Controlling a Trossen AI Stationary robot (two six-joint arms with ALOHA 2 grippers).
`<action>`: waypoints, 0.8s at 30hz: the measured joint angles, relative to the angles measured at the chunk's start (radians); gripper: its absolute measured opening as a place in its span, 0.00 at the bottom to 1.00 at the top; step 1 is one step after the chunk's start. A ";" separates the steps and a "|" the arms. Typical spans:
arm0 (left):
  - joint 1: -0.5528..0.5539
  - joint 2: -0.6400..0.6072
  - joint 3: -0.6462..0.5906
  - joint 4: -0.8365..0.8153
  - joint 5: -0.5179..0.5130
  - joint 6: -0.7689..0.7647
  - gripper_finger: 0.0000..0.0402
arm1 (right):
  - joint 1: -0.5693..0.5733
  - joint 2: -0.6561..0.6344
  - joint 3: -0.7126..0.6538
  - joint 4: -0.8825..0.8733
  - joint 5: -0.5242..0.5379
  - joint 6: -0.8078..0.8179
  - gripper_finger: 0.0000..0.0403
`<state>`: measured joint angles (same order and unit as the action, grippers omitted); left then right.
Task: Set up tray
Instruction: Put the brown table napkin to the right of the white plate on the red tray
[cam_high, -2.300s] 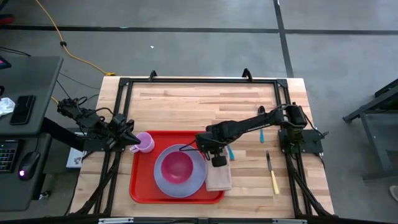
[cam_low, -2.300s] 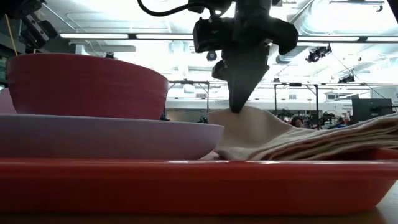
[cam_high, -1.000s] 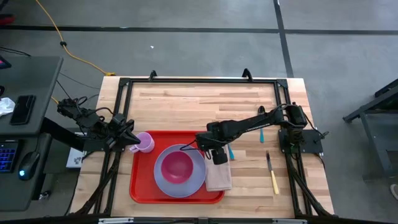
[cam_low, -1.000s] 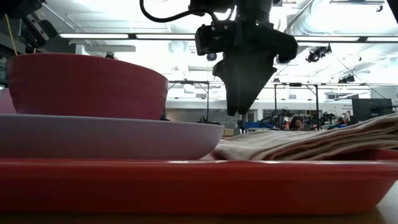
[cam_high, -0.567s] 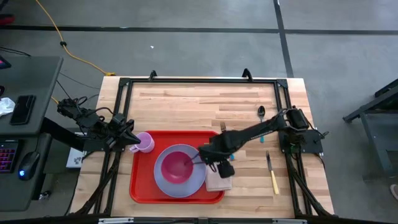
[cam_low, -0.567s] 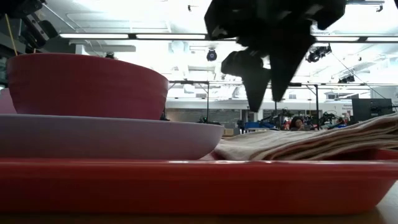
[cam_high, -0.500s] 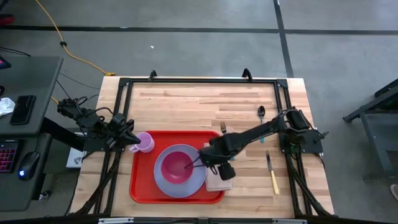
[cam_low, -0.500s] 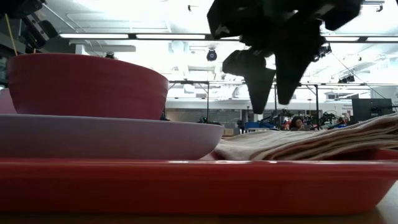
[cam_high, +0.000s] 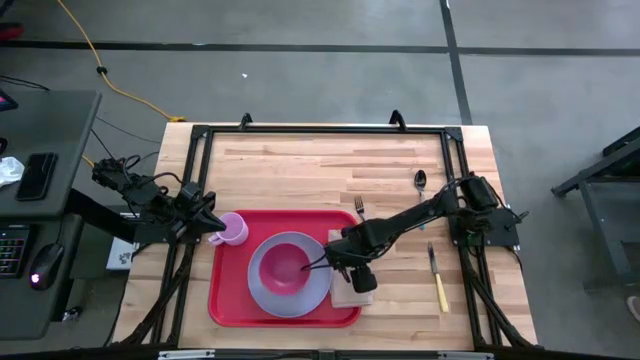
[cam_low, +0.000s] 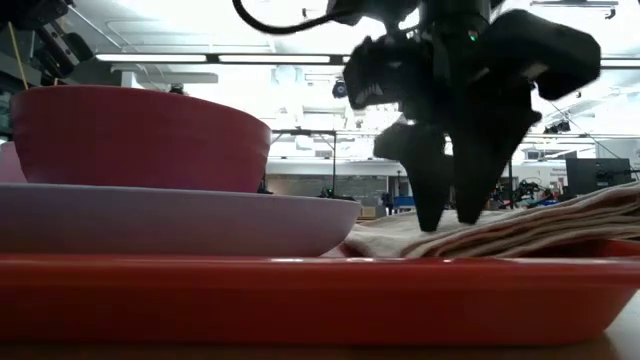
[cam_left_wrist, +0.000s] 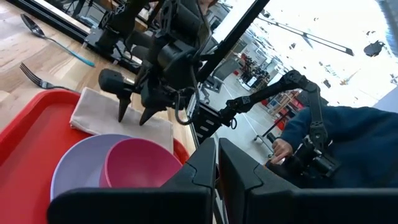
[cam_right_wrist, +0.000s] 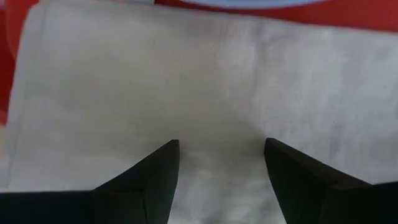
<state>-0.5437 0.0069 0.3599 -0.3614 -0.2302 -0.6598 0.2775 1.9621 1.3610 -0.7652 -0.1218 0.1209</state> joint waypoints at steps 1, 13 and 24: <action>0.000 0.000 0.000 0.000 0.000 0.000 0.12 | 0.000 0.000 -0.012 0.013 -0.003 0.009 0.54; 0.000 0.000 0.000 0.000 0.000 -0.003 0.12 | -0.001 0.002 -0.036 0.120 0.010 0.025 0.53; 0.000 0.000 0.000 0.001 0.000 -0.003 0.12 | -0.002 0.010 -0.036 0.134 0.037 0.036 0.53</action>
<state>-0.5434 0.0067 0.3599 -0.3608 -0.2298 -0.6632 0.2752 1.9723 1.3247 -0.6316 -0.0853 0.1564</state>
